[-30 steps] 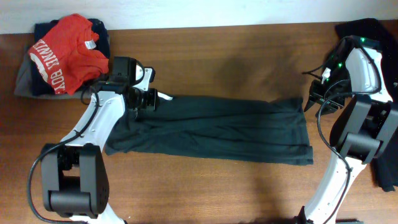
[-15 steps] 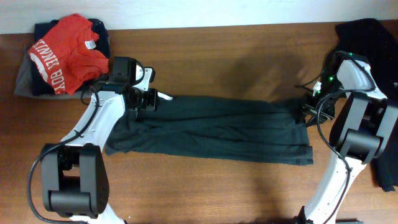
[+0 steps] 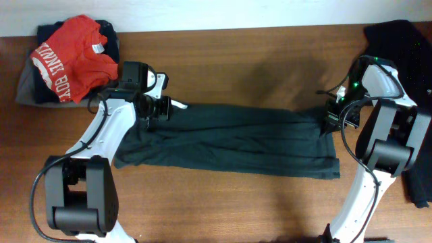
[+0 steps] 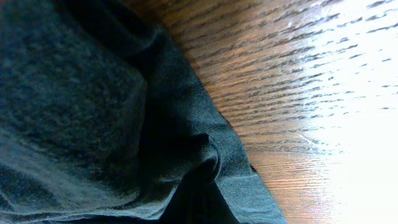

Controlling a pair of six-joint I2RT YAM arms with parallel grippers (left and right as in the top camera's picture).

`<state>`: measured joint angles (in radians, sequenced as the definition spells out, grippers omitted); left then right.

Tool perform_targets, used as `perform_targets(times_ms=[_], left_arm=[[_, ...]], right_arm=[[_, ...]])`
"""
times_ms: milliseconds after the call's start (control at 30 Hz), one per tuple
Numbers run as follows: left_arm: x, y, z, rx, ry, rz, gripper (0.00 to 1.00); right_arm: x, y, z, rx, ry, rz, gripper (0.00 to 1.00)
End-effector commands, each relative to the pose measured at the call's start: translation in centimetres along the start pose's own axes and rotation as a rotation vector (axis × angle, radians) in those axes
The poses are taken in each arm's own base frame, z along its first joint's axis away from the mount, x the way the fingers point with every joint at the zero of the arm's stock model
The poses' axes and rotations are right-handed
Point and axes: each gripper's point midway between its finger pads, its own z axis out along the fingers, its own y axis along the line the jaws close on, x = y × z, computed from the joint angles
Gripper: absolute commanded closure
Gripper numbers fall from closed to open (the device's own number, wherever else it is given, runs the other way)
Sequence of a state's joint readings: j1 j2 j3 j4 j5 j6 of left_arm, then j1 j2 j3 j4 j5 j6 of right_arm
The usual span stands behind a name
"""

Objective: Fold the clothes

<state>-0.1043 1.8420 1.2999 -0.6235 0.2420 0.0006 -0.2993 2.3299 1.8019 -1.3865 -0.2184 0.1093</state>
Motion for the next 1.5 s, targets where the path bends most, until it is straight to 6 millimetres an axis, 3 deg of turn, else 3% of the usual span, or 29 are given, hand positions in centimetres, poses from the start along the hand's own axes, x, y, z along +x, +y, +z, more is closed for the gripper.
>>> perform_targets(times_ms=[0,333,467,600,867,1200,1467], left_arm=[[-0.8,0.0,-0.8,-0.005,-0.029,0.021,0.6],[-0.8,0.0,-0.8,-0.005,-0.026,0.02,0.6],[-0.8,0.0,-0.8,-0.005,-0.026,0.019,0.6],[-0.7,0.0,-0.8,-0.005,-0.025,0.02,0.6],[-0.7,0.0,-0.8,-0.005,-0.023,0.019,0.6],[-0.6,0.0,-0.8,-0.009,-0.021,0.018,0.6],[-0.6,0.0,-0.8,-0.009,-0.021,0.018,0.6]], right_arm=[[0.4,0.5,-1.4,-0.007,-0.022,0.003,0.96],[2.4,0.8,-8.5,0.05,-0.094,0.021,0.96],[3.9,0.5,-9.6,0.069,-0.084,0.024,0.96],[5.0,-0.1,-9.6,0.104,-0.045,0.032,0.96],[5.2,-0.2,-9.3,0.11,-0.032,0.043,0.96],[7.3,-0.8,-6.3,0.156,0.094,0.05,0.96],[7.9,-3.4,-5.7,0.298,0.113,0.137,0.96]])
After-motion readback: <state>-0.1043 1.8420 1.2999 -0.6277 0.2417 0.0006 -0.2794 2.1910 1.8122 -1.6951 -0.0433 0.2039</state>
